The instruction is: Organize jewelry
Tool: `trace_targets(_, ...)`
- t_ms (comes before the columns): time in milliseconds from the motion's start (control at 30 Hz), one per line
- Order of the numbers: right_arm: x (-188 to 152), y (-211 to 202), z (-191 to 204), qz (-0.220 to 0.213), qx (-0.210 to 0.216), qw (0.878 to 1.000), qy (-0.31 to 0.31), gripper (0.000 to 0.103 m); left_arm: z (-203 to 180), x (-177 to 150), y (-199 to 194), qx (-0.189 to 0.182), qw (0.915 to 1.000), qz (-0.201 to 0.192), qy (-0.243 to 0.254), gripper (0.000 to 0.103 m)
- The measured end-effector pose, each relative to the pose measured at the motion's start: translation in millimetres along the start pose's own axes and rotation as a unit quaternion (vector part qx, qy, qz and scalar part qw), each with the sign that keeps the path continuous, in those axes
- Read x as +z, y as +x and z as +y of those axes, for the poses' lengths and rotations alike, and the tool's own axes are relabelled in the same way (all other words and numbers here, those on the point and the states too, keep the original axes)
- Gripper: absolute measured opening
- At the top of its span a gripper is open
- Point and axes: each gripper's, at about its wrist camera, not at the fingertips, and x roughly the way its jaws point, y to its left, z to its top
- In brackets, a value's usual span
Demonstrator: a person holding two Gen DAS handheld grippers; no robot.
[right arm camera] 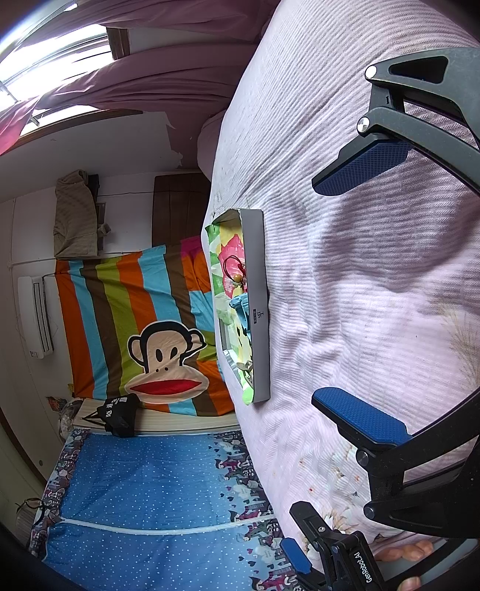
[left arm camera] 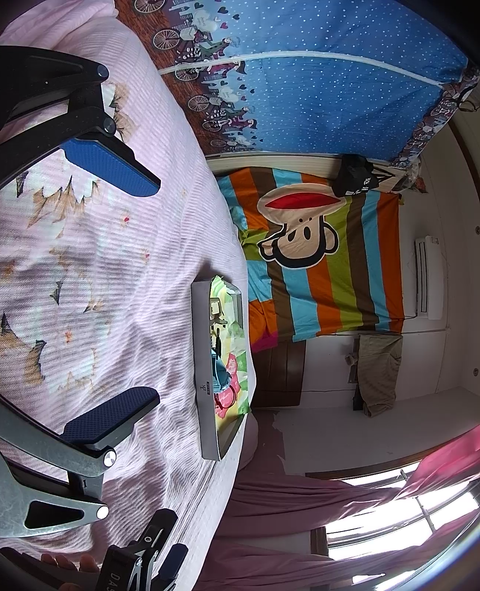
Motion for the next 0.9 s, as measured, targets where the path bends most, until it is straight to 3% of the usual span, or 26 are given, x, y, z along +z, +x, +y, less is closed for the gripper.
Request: trace_targets(900, -0.2, 0.0, 0.5, 0.000, 0.000, 1.000, -0.001, 0.102, -1.6, 6.8, 4.9, 0.004, 1.0000, -0.004, 0.004, 0.103)
